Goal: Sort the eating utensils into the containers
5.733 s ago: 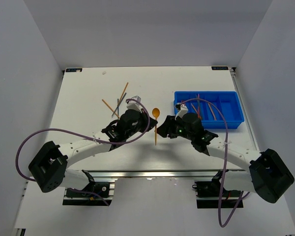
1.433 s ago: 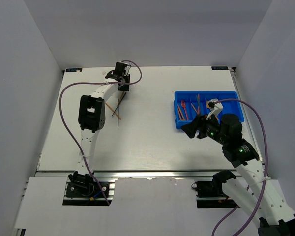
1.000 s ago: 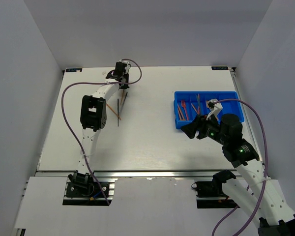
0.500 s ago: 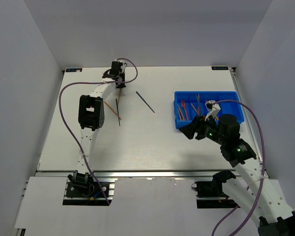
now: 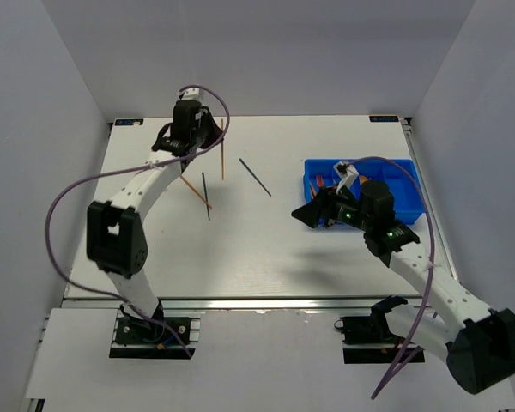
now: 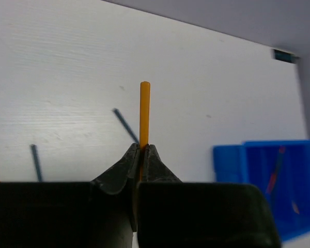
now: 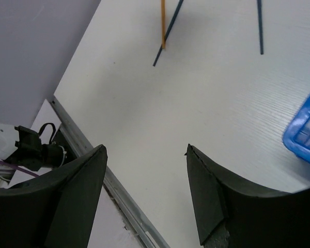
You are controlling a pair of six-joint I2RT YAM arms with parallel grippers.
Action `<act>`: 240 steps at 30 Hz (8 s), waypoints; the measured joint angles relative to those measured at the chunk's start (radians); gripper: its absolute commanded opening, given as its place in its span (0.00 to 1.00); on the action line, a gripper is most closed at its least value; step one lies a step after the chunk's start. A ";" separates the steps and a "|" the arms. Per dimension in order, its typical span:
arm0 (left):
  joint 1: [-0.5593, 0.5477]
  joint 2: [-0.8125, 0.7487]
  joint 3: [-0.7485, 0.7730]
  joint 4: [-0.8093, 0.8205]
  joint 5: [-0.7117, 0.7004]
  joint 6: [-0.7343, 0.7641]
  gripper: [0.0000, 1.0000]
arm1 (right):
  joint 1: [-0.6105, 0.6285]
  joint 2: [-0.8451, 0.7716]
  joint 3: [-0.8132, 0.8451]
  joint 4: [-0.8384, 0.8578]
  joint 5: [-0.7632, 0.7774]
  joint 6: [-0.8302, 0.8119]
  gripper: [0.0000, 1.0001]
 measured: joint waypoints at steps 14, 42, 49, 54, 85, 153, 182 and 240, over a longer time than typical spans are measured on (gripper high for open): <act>-0.365 -0.476 -0.593 0.428 0.022 -0.363 0.00 | 0.220 0.278 0.285 0.139 0.079 0.079 0.66; -0.423 -0.580 -0.536 0.210 -0.212 -0.296 0.98 | 0.127 0.475 0.502 -0.224 0.611 -0.270 0.00; -0.423 -0.845 -0.607 -0.006 -0.313 -0.164 0.98 | -0.239 0.573 0.432 -0.306 0.892 -0.588 0.00; -0.423 -0.921 -0.711 -0.079 -0.304 -0.112 0.98 | -0.336 0.610 0.418 -0.269 0.978 -0.743 0.00; -0.423 -1.065 -0.800 -0.187 -0.259 -0.063 0.98 | -0.453 0.825 0.496 -0.076 1.063 -0.981 0.00; -0.338 0.414 0.397 -0.275 -0.691 -0.292 0.89 | -0.293 -0.063 0.122 -0.253 0.203 -0.070 0.89; -0.274 0.706 0.600 -0.298 -0.675 -0.258 0.00 | -0.268 -0.279 -0.042 -0.116 -0.180 0.058 0.82; -0.441 -0.467 -0.638 0.113 -0.376 -0.353 0.98 | 0.292 0.672 0.324 0.051 0.415 0.029 0.00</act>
